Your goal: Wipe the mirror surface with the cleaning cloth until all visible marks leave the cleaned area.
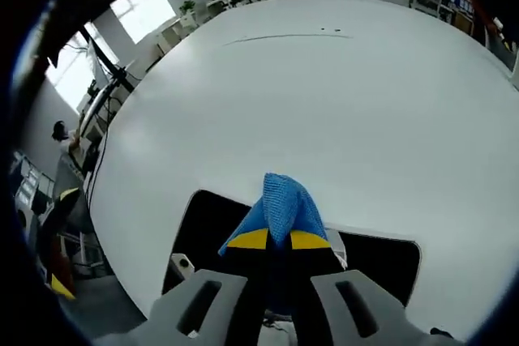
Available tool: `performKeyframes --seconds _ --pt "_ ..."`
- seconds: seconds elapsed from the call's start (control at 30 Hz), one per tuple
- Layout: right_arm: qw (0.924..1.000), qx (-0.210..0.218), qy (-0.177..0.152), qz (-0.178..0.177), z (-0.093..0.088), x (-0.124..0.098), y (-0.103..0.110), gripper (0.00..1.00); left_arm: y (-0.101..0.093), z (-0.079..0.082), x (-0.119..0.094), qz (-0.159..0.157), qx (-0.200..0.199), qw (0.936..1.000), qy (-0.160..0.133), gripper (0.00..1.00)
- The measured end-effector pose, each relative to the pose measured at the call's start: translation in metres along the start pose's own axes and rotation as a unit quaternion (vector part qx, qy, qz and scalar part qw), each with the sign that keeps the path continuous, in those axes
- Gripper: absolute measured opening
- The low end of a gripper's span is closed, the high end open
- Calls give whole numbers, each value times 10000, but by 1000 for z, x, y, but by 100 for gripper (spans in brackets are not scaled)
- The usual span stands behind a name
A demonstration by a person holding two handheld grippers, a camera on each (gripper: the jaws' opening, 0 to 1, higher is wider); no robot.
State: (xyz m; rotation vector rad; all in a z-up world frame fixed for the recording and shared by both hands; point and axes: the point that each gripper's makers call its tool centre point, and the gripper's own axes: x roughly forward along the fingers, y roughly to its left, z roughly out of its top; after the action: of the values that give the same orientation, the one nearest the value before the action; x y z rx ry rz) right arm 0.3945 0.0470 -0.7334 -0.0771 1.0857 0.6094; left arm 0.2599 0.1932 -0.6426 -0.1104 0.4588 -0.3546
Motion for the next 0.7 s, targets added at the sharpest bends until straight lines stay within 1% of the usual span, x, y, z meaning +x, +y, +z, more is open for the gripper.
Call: performKeyframes --seconds 0.07,0.13,0.2,0.23,0.3,0.37,0.6,0.7 --pt "10000 -59 18 37 2 2 7 2 -3 -1 -1 -27 -8 10000 19 99" --pt "9999 -36 28 99 3 3 12 2 -5 -2 -2 -26 34 10000 51 99" --pt "9999 3 44 154 5 7 15 2 -5 -2 -4 12 -8 10000 46 99" --pt "9998 3 57 181 7 9 18 2 -8 0 -4 4 -109 9999 -17 99" --pt "9997 -3 81 230 10 15 23 2 -14 -1 -3 -38 -24 10000 1 99" --pt "9996 -22 87 267 11 17 29 2 -14 -3 -1 -14 78 10000 57 99" --pt "9990 -234 116 358 12 18 47 2 -10 -5 -4 21 44 10000 75 99" --pt "9988 -264 117 388 11 17 52 2 -11 -8 -4 -3 141 9998 120 99"
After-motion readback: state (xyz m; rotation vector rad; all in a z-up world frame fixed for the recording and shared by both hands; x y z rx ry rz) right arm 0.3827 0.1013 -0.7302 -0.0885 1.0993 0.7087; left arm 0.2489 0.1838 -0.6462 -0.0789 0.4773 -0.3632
